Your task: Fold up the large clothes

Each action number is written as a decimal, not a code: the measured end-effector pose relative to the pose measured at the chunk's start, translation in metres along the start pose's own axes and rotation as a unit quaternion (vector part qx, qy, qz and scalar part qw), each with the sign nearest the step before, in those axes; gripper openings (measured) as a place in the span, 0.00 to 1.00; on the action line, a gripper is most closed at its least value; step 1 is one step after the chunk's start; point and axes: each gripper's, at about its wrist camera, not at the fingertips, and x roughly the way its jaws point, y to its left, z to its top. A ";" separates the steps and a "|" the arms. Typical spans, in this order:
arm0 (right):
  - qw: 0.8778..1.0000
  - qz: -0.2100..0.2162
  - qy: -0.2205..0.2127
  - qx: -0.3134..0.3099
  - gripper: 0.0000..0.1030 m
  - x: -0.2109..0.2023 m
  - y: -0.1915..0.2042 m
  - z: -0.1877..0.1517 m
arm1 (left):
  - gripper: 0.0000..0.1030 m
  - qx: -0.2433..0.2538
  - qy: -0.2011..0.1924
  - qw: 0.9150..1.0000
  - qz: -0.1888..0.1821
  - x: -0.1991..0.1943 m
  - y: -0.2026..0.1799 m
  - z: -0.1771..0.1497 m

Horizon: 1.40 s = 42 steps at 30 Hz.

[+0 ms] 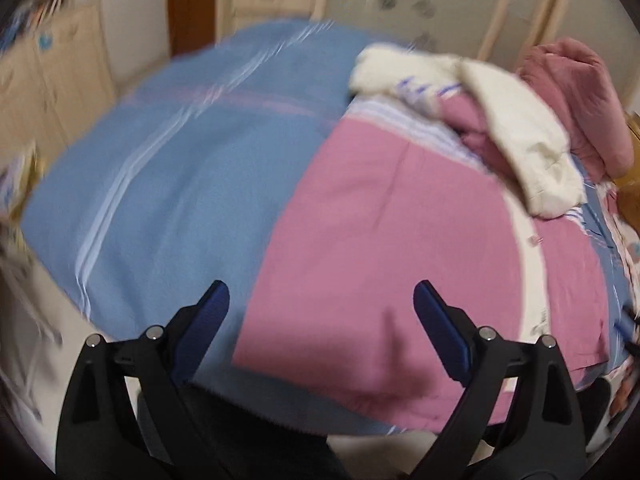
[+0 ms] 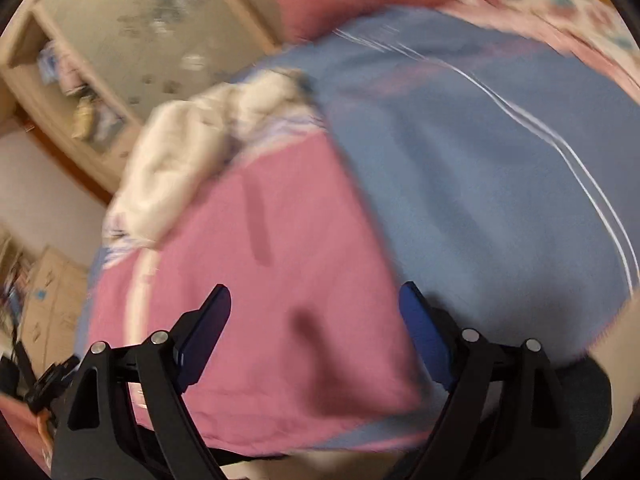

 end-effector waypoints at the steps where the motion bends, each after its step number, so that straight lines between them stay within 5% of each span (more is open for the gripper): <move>1: 1.000 0.014 0.002 -0.020 0.84 0.007 0.020 0.012 | 0.92 0.010 -0.007 1.000 -0.012 -0.002 -0.009 0.004; 7: 0.986 0.082 0.003 -0.146 0.84 0.076 0.147 0.069 | 0.92 0.009 0.041 0.999 -0.025 0.034 -0.031 0.009; 12: 0.983 0.098 -0.011 -0.155 0.84 0.156 0.210 0.137 | 0.92 -0.019 0.076 0.996 -0.050 0.055 -0.018 -0.004; 18: 0.988 -0.013 0.054 -0.142 0.83 0.269 0.211 0.177 | 0.93 -0.004 0.081 0.995 -0.061 0.062 -0.012 -0.013; 21: 0.984 -0.055 0.059 -0.156 0.81 0.286 0.207 0.170 | 0.93 0.019 0.078 0.995 -0.061 0.066 -0.014 -0.016; 23: 0.982 -0.058 0.017 -0.178 0.80 0.254 0.235 0.159 | 0.93 0.026 0.074 0.995 -0.060 0.060 -0.014 -0.016; 24: 0.981 -0.032 -0.003 -0.189 0.80 0.239 0.244 0.151 | 0.93 0.025 0.068 0.995 -0.066 0.052 -0.014 -0.014; 25: 0.973 0.039 -0.033 -0.223 0.80 0.212 0.269 0.135 | 0.93 0.022 0.062 0.995 -0.077 0.046 -0.013 -0.013; 27: 0.954 0.094 -0.033 -0.283 0.80 0.191 0.310 0.108 | 0.93 0.014 0.040 0.993 -0.110 0.032 -0.013 -0.008; 32: 0.902 0.177 0.157 -0.361 0.70 0.243 0.403 0.021 | 0.93 0.002 0.040 0.991 -0.131 0.034 -0.011 0.001; 35: 0.882 0.142 0.211 -0.397 0.57 0.288 0.431 -0.014 | 0.93 -0.017 0.078 0.987 -0.140 0.051 -0.009 -0.003; 37: 0.887 0.106 0.221 -0.392 0.51 0.317 0.435 -0.018 | 0.93 -0.022 0.096 0.984 -0.146 0.060 -0.008 -0.008; 42: 0.915 0.044 0.170 -0.363 0.43 0.346 0.434 0.014 | 0.94 -0.002 0.104 0.985 -0.137 0.063 -0.014 -0.014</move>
